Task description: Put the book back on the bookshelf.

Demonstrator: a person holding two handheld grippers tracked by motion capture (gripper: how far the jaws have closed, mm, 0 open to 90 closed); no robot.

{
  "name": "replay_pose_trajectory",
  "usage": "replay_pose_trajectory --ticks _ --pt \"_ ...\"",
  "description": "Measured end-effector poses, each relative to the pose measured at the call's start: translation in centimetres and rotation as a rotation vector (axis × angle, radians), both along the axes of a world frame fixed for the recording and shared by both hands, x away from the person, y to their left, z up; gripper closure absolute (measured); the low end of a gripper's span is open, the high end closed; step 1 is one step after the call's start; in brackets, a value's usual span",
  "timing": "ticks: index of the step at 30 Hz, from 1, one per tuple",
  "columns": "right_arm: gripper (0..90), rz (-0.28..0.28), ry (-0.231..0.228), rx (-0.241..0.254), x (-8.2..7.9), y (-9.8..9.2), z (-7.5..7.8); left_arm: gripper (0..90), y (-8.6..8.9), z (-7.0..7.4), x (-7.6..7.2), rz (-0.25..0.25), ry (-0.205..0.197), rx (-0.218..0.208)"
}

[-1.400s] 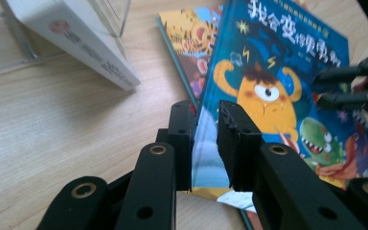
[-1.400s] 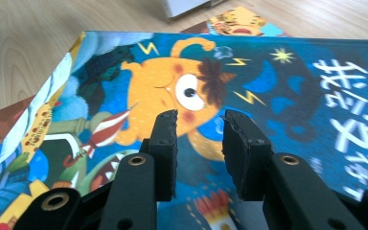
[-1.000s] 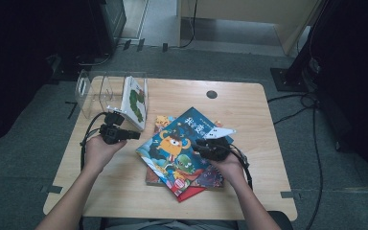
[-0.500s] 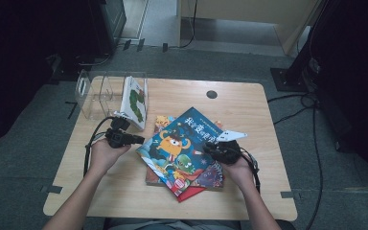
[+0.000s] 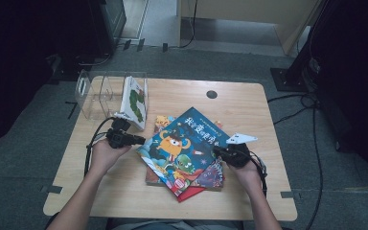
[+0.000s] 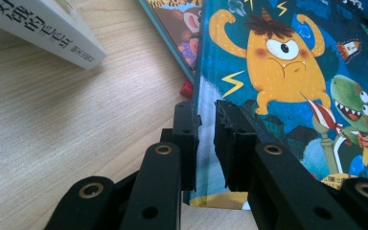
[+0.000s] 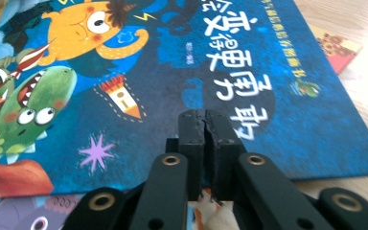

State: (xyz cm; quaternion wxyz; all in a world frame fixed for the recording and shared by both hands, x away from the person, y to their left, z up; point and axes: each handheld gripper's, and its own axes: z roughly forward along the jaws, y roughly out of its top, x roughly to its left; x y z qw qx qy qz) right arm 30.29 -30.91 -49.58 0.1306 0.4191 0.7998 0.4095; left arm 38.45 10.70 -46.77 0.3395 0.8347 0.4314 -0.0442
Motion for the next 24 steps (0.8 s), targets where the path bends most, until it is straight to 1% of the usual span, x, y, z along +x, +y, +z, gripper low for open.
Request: replay_pose_trajectory --ticks 5,8,9,11,12,15,17,19,20,24 --pt "89.4 -0.034 0.001 0.002 -0.3 -1.2 0.0 82.3 0.1 -0.1 0.1 -0.004 -0.002 -0.004" --pt "89.4 -0.052 0.005 0.003 -0.5 -1.7 0.0 83.7 0.0 -0.4 0.1 -0.012 0.005 0.004" --pt "89.4 -0.059 0.008 -0.002 -0.5 -1.9 0.0 84.3 0.0 -0.5 0.1 -0.014 0.009 0.003" --pt "89.5 -0.067 0.016 -0.034 -0.6 -2.2 -0.1 84.8 -0.1 -0.7 0.0 -0.016 0.016 -0.003" --pt "89.5 -0.071 0.021 -0.032 -0.7 -2.3 -0.2 85.0 -0.2 -0.8 0.0 -0.016 0.014 -0.002" --pt "89.5 -0.079 0.025 -0.019 -0.6 -2.5 -0.3 85.4 -0.2 -0.8 -0.1 -0.019 0.011 -0.006" --pt "89.8 -0.075 0.033 -0.023 -0.5 -2.4 -0.4 85.4 -0.1 -0.8 -0.1 -0.007 -0.001 0.009" --pt "89.7 -0.074 0.027 -0.028 -0.5 -2.3 -0.4 85.4 0.1 -0.9 0.0 0.001 0.002 0.006" --pt "89.7 -0.075 0.031 -0.025 -0.5 -2.4 -0.4 85.5 0.2 -1.0 0.0 0.001 0.004 0.011" --pt "89.8 -0.075 0.032 -0.02 -0.5 -2.4 -0.5 85.4 0.2 -1.1 0.1 0.004 0.005 -0.007"
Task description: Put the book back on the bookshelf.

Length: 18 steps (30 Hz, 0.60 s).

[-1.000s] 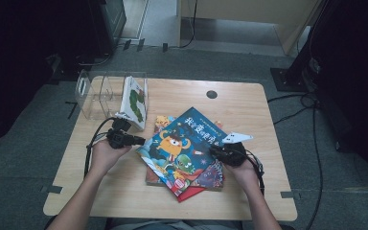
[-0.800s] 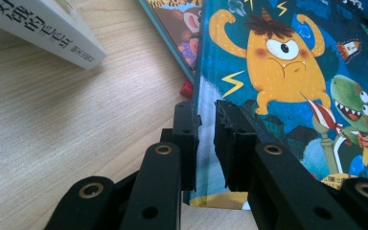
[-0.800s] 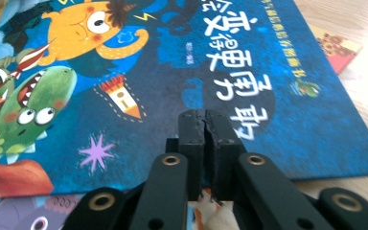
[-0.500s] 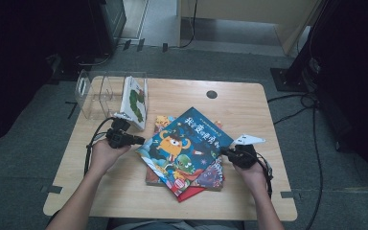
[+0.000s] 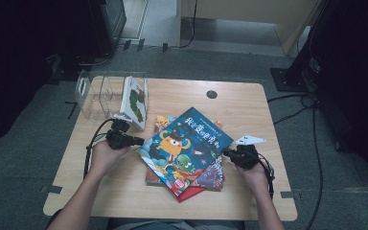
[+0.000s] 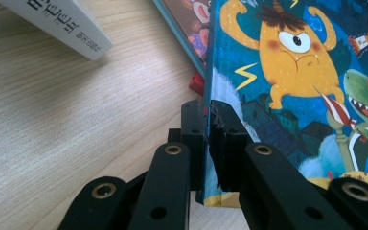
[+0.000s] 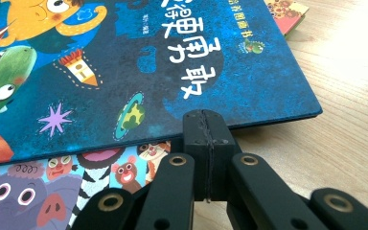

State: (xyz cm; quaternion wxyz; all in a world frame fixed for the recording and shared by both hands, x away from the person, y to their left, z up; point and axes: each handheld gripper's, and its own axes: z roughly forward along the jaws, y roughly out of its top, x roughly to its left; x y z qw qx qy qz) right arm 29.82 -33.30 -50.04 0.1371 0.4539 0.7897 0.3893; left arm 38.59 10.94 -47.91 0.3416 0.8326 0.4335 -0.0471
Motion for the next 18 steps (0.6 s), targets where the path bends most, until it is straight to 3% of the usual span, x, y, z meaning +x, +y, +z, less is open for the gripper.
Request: replay_pose_trajectory --ticks 4,8,10,18 --pt "89.7 -0.002 0.005 0.009 0.02 -0.07 -0.04 85.8 0.33 -0.12 0.3 0.018 -0.007 0.013" --pt "89.8 -0.001 0.008 0.01 0.04 -0.09 -0.03 87.1 0.23 -0.62 0.47 0.003 0.017 0.028" --pt "89.8 -0.001 0.01 0.011 0.05 -0.1 -0.03 88.6 0.02 -0.67 0.41 0.001 0.009 0.04" --pt "89.9 -0.01 0.012 0.013 0.11 -0.14 -0.09 90.0 0.03 -0.68 0.06 -0.014 0.03 0.034"
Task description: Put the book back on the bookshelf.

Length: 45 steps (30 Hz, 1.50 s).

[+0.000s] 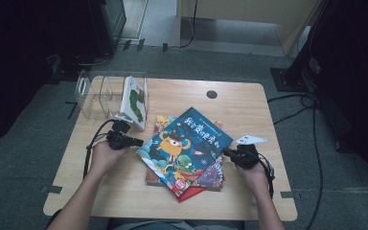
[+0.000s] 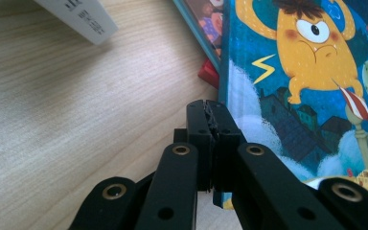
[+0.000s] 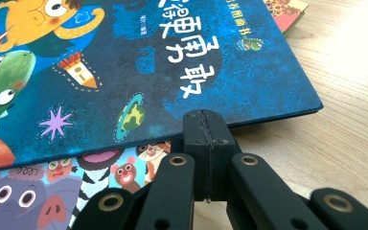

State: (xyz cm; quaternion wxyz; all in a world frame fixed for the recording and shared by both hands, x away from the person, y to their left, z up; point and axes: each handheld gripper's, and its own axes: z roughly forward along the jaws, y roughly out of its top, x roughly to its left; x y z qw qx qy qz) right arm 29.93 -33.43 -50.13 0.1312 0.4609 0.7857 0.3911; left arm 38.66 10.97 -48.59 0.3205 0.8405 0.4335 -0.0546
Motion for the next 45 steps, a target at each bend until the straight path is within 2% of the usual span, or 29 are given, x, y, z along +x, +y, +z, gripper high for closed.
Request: replay_pose_trajectory --ticks 4,10,21,29,38,45 --pt "89.9 -0.011 0.004 0.004 0.2 -0.1 0.0 90.0 0.0 -0.2 -0.3 -0.006 0.016 -0.015" --pt "90.0 -0.016 0.003 0.004 0.6 0.1 0.0 90.0 -0.5 -0.1 -1.1 -0.024 0.005 0.004" --pt "89.9 -0.029 0.007 0.011 1.6 0.6 0.0 90.0 -0.8 0.0 -2.4 -0.031 -0.001 -0.01" --pt "90.0 -0.029 0.011 0.01 2.4 1.2 0.0 90.0 -0.8 -0.1 -3.2 -0.027 0.0 -0.015" --pt "89.9 -0.032 0.006 0.018 3.2 1.7 0.0 90.0 -0.6 -0.2 -3.9 -0.003 0.02 -0.048" --pt "89.9 -0.034 0.014 0.024 4.0 2.2 0.0 89.8 -0.5 -0.3 -4.6 -0.002 0.022 -0.055"
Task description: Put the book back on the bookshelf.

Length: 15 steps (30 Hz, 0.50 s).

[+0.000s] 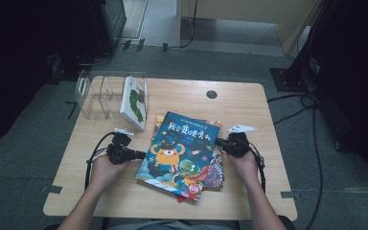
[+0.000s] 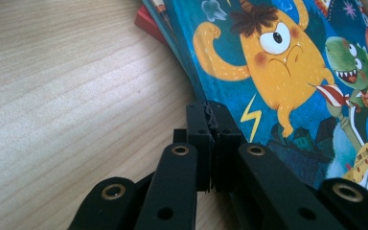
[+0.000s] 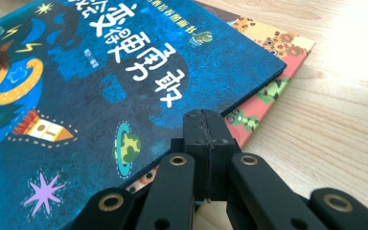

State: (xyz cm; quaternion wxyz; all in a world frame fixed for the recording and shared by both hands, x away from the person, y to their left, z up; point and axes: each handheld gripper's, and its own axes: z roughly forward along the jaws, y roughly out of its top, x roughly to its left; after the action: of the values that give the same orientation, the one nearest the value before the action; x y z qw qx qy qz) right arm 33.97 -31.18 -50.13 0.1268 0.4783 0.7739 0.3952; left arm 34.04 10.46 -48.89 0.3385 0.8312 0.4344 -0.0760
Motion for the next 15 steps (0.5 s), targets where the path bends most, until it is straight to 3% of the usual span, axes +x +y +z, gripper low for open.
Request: replay_pose_trajectory --ticks 15 --pt "89.8 0.019 0.0 0.006 1.6 1.6 0.0 89.2 0.4 0.0 -1.7 0.02 0.0 -0.027"
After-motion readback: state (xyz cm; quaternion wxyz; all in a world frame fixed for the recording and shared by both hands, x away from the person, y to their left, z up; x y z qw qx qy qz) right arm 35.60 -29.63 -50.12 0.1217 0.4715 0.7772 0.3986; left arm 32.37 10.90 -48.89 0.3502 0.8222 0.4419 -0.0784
